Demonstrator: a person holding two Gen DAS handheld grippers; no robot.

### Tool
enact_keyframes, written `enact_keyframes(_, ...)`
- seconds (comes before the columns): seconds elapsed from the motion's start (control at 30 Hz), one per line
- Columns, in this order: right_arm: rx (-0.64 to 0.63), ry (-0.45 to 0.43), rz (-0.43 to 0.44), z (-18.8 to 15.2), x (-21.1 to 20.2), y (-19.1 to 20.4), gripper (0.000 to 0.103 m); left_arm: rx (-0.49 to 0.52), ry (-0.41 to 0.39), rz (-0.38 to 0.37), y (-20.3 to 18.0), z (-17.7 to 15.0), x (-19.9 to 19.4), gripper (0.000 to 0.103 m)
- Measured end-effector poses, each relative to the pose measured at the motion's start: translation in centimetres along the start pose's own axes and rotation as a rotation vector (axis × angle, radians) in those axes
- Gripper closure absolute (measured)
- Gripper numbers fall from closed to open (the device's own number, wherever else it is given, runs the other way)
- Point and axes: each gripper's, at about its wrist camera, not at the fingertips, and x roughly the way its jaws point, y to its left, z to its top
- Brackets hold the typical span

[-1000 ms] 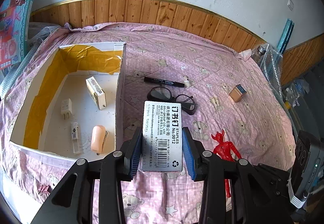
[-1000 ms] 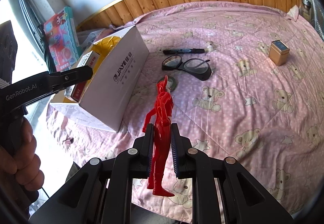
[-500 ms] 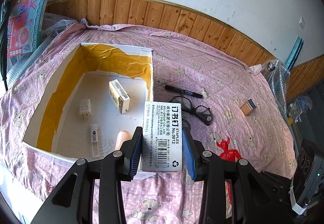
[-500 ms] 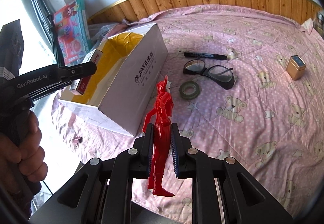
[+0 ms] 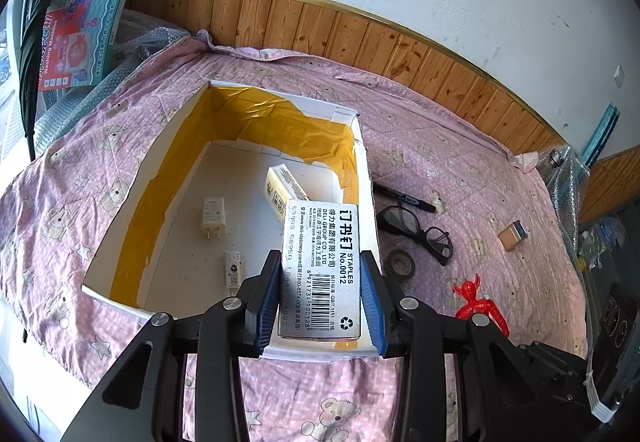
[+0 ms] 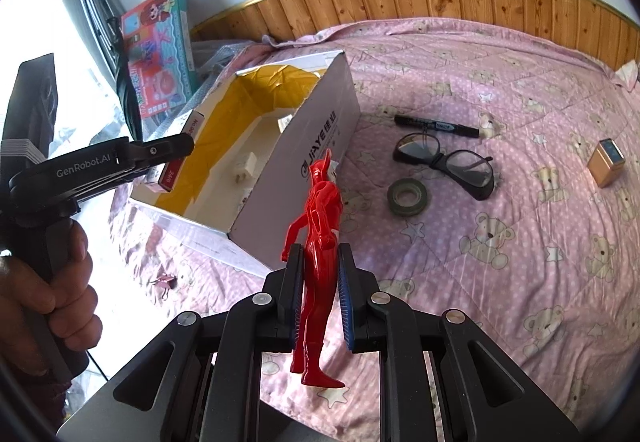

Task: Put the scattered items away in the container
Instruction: 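Carry the staples box and red figure over the box with both tools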

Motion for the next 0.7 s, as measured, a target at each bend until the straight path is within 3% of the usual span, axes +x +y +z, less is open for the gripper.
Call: enact_keyframes(0.7,-0.089,-0.022,0.055,3.6,1.1,4.2,0.086,-0.06,-0.021,0.048,4.0,1.5,-0.4,0.064)
